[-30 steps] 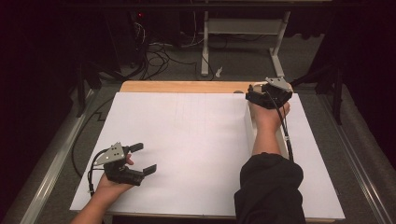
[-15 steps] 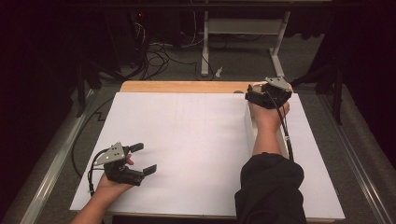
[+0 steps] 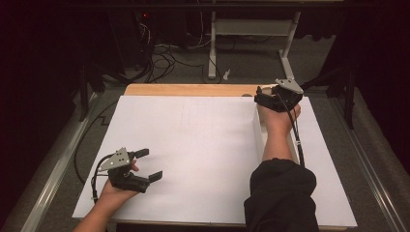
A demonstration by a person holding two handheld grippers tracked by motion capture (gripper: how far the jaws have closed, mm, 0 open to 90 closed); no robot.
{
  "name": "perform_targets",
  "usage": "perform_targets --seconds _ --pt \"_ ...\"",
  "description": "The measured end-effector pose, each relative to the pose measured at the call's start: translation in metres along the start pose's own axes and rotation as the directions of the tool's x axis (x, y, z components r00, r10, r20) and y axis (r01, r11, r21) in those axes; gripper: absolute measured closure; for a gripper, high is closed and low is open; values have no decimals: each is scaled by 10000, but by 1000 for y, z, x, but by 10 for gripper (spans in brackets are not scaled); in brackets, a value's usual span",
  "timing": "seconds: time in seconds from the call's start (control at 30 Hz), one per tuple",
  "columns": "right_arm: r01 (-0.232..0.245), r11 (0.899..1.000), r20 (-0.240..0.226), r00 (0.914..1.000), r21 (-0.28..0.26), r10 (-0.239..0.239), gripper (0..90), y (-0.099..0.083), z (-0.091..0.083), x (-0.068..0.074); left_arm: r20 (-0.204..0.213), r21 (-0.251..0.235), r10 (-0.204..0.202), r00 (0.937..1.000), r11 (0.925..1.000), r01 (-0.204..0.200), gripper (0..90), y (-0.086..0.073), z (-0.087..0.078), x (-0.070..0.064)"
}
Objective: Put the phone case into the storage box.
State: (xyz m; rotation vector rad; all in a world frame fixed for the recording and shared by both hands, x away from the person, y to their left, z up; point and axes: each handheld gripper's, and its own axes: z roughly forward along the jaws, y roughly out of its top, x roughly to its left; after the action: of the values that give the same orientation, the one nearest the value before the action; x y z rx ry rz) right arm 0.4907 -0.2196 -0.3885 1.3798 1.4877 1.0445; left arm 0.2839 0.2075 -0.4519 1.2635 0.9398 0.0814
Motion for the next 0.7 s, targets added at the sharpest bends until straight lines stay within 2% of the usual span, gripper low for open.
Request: perform_targets --seconds 0.47,0.7 --pt "-52 10000 -202 9998 -57 51 1 4 -8 4 4 66 3 10000 10000 -3 24 -1 1 0" --pt "-100 9999 -625 9980 14 101 14 5 -27 5 -17 117 35 10000 9999 -34 24 -2 2 -1"
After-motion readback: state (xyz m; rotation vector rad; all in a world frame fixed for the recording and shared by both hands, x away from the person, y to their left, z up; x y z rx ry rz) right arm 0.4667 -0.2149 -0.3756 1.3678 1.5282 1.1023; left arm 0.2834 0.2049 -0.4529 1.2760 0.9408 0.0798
